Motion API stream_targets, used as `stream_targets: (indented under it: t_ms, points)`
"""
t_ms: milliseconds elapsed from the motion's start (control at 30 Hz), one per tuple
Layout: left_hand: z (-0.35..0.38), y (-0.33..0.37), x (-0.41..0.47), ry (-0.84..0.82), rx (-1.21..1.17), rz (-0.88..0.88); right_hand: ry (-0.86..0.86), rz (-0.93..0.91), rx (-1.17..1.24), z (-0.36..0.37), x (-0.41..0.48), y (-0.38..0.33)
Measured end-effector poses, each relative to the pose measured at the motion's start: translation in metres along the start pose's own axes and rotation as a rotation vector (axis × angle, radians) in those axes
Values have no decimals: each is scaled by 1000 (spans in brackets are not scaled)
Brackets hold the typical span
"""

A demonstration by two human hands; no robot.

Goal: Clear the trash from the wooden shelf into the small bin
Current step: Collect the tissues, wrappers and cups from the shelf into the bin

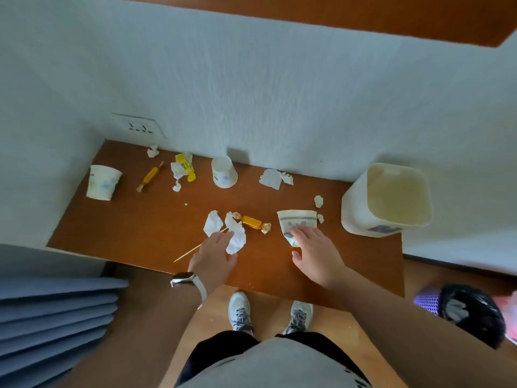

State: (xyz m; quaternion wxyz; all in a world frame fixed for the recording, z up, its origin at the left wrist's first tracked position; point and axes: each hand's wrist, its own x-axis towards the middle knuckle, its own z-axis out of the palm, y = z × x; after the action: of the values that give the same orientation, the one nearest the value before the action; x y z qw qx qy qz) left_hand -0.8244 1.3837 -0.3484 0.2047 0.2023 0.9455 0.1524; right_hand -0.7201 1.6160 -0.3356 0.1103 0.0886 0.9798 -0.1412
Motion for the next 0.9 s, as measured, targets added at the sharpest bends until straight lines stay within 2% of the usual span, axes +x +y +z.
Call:
stream_targets:
  t_ms: [200,367,467,600,800,900]
  points:
    - [9,-14,21,-3,50,91,-35,108,-18,7,1,-8]
    - [16,-24,27,92,34,184,-37,177,-31,15,-3,-16]
    - [17,-25,30,94,38,212,-42,205,4,18,-7,-21]
    - [14,-25,35,100,-43,222,-29,258,56,16,-12,-29]
    - [-5,-10,46,-6,-223,234,28,302,170,-5,-20,-33]
    - [-19,4,55,2,-262,262,61,323,228,-22,-23,-31]
